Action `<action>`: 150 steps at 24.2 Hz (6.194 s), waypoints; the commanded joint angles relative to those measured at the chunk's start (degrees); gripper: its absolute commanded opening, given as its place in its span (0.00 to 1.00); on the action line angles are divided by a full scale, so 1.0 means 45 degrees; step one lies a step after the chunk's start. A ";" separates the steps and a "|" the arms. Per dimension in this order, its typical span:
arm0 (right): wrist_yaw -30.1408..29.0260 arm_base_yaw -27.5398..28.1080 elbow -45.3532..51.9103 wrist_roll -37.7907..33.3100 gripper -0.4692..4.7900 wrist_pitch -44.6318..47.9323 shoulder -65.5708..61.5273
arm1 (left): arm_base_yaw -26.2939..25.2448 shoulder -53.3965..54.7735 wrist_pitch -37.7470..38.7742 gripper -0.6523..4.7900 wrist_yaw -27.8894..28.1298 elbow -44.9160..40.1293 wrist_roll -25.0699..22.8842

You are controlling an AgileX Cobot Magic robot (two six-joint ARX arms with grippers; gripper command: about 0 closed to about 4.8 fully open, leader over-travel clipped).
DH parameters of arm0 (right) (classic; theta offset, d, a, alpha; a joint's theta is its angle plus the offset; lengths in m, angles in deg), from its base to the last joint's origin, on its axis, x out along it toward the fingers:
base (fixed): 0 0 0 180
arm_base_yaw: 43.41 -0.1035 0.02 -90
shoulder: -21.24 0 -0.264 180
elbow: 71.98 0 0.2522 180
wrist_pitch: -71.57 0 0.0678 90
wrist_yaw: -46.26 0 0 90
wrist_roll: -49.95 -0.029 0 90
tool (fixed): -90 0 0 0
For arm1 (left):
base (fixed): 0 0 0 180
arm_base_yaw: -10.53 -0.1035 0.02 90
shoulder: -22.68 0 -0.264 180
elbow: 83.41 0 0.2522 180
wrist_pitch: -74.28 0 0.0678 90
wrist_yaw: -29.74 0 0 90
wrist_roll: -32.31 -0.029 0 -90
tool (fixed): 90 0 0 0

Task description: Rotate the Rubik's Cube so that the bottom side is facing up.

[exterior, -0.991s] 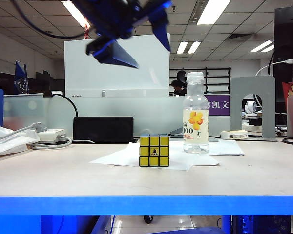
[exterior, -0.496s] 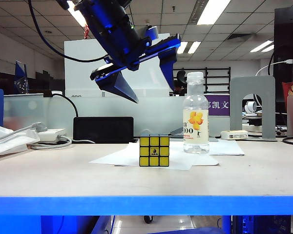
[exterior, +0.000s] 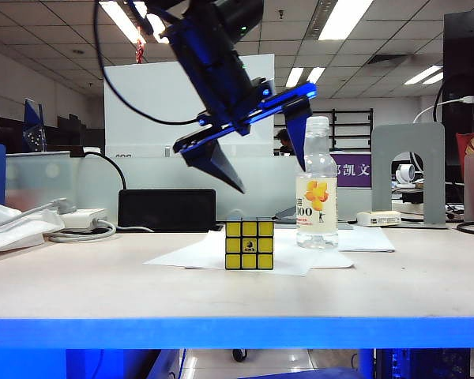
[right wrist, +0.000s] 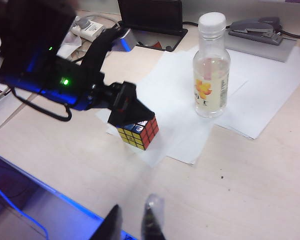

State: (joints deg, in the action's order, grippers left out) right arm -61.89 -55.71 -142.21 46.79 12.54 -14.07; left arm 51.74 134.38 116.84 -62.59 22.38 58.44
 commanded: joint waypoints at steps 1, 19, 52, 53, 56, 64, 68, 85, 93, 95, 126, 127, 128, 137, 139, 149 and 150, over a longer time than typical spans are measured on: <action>0.0029 0.0005 -0.0029 0.0068 0.21 -0.0015 0.0146 | -0.0010 0.0359 0.1195 1.00 0.0816 0.1030 -0.0899; 0.0359 -0.0461 -0.0024 0.0185 0.21 0.0078 0.0588 | -0.0301 0.0986 0.2608 1.00 -0.0617 0.1661 0.1059; 0.0923 -0.1078 0.0554 0.0379 0.21 -0.0185 0.0933 | -0.0709 0.2205 0.2900 1.00 -0.0316 0.1690 -0.0476; 0.0918 -0.1078 0.0583 0.0379 0.21 -0.0194 0.0913 | -0.0714 0.2331 0.2982 1.00 -0.0311 0.1690 -0.0481; 0.0913 -0.1078 0.0622 0.0379 0.21 -0.0403 0.0738 | -0.0709 0.2671 0.3371 1.00 -0.0340 0.1690 -0.0787; 0.1010 -0.1078 0.0651 0.0384 0.21 -0.0554 0.0690 | -0.0792 0.2744 0.2754 1.00 0.0039 0.2186 -0.1394; 0.1010 -0.1078 0.0656 0.0379 0.21 -0.0554 0.0631 | -0.0874 0.2807 0.2633 1.00 0.0223 0.2317 -0.1627; 0.1010 -0.1064 0.0656 0.0379 0.21 -0.0578 0.0112 | -0.0884 0.3215 0.2448 0.41 -0.1977 0.2380 -0.2399; 0.1860 -0.1054 0.0593 0.0918 0.21 -0.0355 0.0000 | -0.0981 0.3011 -0.1477 0.47 -0.8242 0.2399 0.0534; 0.2244 -0.0967 0.0393 0.1141 0.21 -0.0233 0.0107 | -0.1088 0.3011 -0.3949 0.47 -0.9996 0.2399 0.2608; -0.1885 0.0753 -0.4862 0.5421 0.52 0.0219 -0.1758 | 0.0763 0.2710 -2.4951 0.47 -0.9612 0.2390 2.0614; -0.1846 0.0753 -0.5158 0.5576 0.54 0.0034 -0.1851 | 0.0840 0.2696 -2.4951 0.47 -0.9661 0.2390 2.0614; -0.1836 0.0748 -0.5406 0.5809 0.54 -0.0121 -0.1870 | 0.0869 0.2696 -2.4951 0.47 -0.9651 0.2390 2.0614; -0.0393 0.0481 -0.6130 0.6941 0.54 -0.1020 -0.1889 | 0.1025 0.2331 -2.4946 0.47 -1.0137 0.2390 2.0614; -0.0699 0.0495 -0.6130 0.6926 0.58 -0.1248 -0.1996 | 0.1185 0.2312 -2.4941 0.47 -1.0428 0.2390 2.0614; -0.0860 0.0505 -0.6484 0.6698 0.84 -0.1311 -0.2021 | 0.1812 0.2297 -2.4888 0.47 -1.0467 0.2390 2.0614; -0.0860 0.0505 -0.6596 0.6693 0.84 -0.1316 -0.2030 | 0.1855 0.2297 -2.4839 0.47 -1.0569 0.2390 2.0614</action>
State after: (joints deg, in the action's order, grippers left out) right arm -65.54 -53.41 -171.09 77.22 5.76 -23.36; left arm 59.46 145.14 6.64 -109.67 33.02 150.89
